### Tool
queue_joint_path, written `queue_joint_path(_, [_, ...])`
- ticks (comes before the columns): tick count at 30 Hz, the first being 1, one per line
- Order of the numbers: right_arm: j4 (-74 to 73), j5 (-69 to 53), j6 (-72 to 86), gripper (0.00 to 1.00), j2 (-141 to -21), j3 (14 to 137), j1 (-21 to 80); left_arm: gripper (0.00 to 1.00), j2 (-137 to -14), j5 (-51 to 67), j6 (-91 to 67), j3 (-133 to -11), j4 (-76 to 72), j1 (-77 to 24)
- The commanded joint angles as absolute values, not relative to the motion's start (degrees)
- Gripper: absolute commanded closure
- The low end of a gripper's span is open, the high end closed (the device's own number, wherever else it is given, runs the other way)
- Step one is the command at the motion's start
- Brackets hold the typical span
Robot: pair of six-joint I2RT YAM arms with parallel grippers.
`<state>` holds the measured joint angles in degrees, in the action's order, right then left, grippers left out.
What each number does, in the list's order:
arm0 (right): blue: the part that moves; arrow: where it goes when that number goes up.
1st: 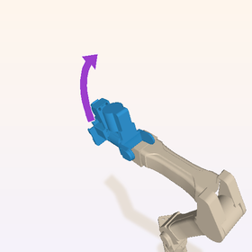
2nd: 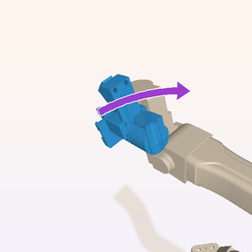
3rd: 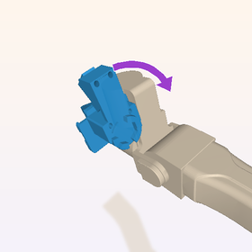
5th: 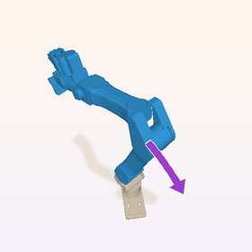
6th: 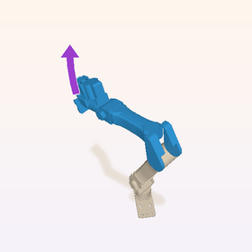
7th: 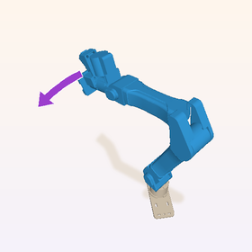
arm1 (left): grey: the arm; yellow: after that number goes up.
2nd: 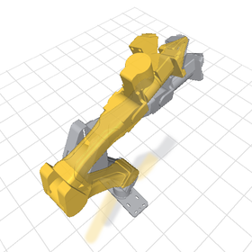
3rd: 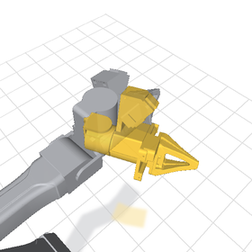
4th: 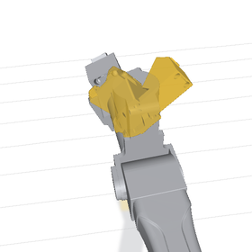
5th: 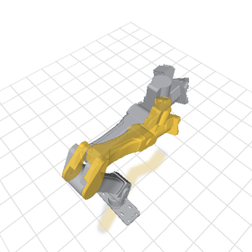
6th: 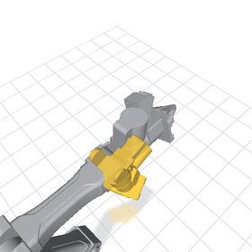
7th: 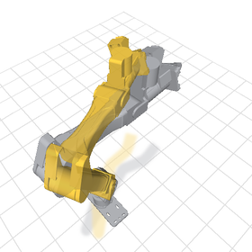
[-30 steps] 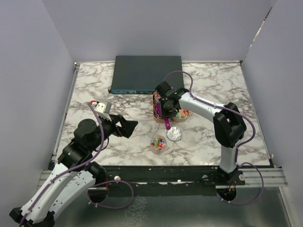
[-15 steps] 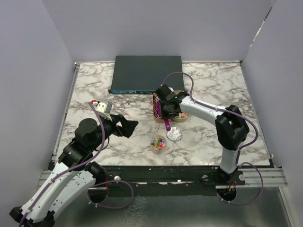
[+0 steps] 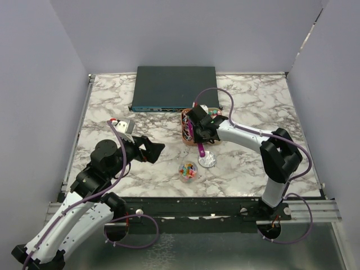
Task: Pack the candies
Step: Scoop the fake candies from the storage box.
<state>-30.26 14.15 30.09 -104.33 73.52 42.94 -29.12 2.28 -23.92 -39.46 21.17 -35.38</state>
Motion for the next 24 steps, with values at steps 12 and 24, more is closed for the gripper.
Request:
queue_joint_path(12, [-15.9, 20.5, 27.9, 1.0, -103.6, 64.9, 43.7, 0.01, -30.2, 2.4, -23.0, -40.2, 21.9, -34.4])
queue_joint_path(24, [-10.8, 22.6, 24.4, 0.99, -96.9, 60.3, 44.8, 0.01, -30.8, 2.7, -23.1, -40.1, 21.8, -33.9])
